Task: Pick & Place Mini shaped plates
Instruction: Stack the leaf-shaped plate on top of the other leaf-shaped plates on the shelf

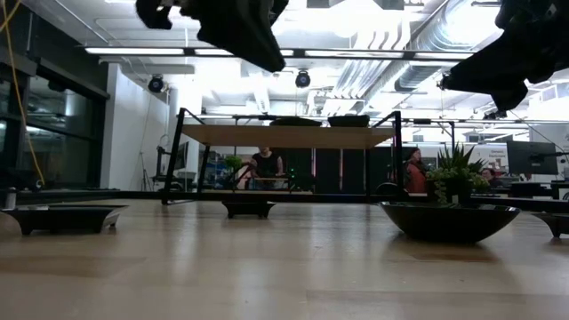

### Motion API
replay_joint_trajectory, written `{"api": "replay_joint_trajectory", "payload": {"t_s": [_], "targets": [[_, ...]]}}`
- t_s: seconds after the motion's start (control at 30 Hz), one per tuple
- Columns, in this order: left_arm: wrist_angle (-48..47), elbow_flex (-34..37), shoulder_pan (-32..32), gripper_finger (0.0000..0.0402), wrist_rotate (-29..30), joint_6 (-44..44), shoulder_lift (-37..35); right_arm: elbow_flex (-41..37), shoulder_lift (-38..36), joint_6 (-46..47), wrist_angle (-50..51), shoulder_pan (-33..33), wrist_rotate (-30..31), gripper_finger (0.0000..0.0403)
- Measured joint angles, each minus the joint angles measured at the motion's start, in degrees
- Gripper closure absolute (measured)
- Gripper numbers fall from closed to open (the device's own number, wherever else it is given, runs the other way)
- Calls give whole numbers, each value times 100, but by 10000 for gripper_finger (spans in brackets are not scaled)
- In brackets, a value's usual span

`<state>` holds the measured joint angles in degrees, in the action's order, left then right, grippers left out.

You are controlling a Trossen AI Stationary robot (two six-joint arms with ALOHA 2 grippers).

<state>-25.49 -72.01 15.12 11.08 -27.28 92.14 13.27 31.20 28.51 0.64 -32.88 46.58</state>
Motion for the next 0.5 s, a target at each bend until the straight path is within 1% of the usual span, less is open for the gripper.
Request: {"api": "replay_joint_trajectory", "payload": {"t_s": [0.13, 0.3, 0.4, 0.5], "targets": [[1178, 680, 262, 362, -23, -409, 2, 0, 0, 0, 0, 0, 3, 269], [2299, 1372, 380, 362, -26, -825, 6, -1, 0, 2, 0, 0, -1, 269], [2849, 1568, 377, 362, -6, -1243, 146, -1, 0, 4, 0, 0, -1, 269], [3242, 1577, 371, 362, -3, -2045, 390, 1, 2, 4, 1, 0, 40, 269]]}}
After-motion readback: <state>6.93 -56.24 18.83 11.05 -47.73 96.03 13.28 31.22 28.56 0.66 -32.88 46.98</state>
